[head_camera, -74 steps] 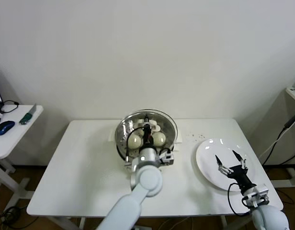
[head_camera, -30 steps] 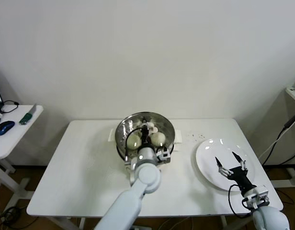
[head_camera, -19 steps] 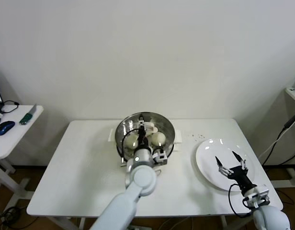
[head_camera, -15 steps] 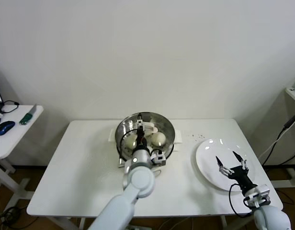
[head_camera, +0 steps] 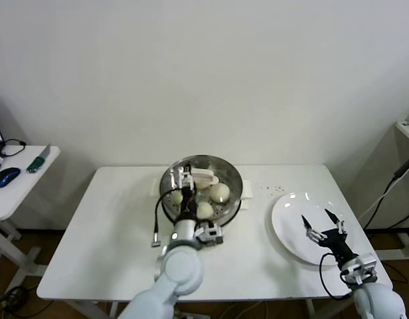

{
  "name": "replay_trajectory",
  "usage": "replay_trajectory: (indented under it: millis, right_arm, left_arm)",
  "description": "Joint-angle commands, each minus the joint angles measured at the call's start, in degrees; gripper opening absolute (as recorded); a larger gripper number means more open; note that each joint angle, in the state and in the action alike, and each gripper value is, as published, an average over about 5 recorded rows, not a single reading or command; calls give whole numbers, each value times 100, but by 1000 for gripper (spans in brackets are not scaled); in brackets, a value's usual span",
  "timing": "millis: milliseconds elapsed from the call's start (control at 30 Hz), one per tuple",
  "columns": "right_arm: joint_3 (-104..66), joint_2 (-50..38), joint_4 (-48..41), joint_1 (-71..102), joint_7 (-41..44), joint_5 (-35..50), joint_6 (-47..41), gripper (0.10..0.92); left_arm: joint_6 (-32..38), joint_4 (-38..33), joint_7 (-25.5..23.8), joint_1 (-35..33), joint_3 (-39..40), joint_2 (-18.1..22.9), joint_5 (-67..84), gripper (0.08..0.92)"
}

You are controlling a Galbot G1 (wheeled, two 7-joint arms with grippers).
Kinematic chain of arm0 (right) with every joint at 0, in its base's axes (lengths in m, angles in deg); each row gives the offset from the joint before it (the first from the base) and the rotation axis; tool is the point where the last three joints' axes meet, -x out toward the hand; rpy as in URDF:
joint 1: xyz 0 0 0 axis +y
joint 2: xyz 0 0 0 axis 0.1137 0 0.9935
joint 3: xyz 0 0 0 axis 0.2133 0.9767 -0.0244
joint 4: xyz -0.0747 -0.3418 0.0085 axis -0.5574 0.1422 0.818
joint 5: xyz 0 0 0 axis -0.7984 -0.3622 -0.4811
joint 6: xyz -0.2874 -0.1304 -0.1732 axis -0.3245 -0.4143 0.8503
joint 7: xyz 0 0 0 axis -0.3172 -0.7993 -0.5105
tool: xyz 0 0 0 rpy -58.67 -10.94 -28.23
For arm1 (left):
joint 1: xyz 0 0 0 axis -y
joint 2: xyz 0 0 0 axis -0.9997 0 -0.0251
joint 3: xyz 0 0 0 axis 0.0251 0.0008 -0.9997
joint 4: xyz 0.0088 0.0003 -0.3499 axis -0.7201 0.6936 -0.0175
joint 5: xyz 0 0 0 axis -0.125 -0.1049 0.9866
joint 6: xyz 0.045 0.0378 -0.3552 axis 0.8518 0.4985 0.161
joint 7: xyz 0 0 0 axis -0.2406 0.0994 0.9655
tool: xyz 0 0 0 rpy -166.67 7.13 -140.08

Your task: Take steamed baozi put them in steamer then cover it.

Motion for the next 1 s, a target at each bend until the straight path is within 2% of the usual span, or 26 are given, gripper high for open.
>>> replay_trajectory:
  millis: [33, 167, 233, 300, 433, 567, 667, 1000]
  right_arm:
    - [-23, -31, 0, 14, 26, 55, -29, 823]
    - [-23, -27, -3, 23, 57, 65, -4, 823]
    - [-18, -17, -1, 26, 74, 58, 6, 823]
    - [-7, -2, 0, 29, 89, 44, 13, 823]
    - [22, 27, 2, 40, 153, 12, 79, 823]
    - [14, 48, 64, 117, 291, 12, 182, 823]
    - [-11, 83, 79, 141, 286, 48, 224, 823]
    - [-9, 133, 39, 153, 185, 153, 298, 823]
  left_arm:
    - [328, -1451, 1679, -996, -741, -664, 3132, 823]
    - [1398, -1695, 2685, -1575, -1493, -911, 4419, 823]
    - [1969, -1760, 2964, -1934, -1948, -940, 5104, 823]
    - [2587, -1783, 3028, -2305, -2457, -864, 5756, 823]
    - [3532, -1730, 2911, -2948, -3330, -625, 6980, 823]
    - [3981, -1401, 2512, -3257, -4028, -365, 8267, 823]
    - [4307, -1011, 2153, -3317, -4451, -166, 8619, 823]
    - [4485, -648, 1871, -3415, -4626, 73, 8509, 823]
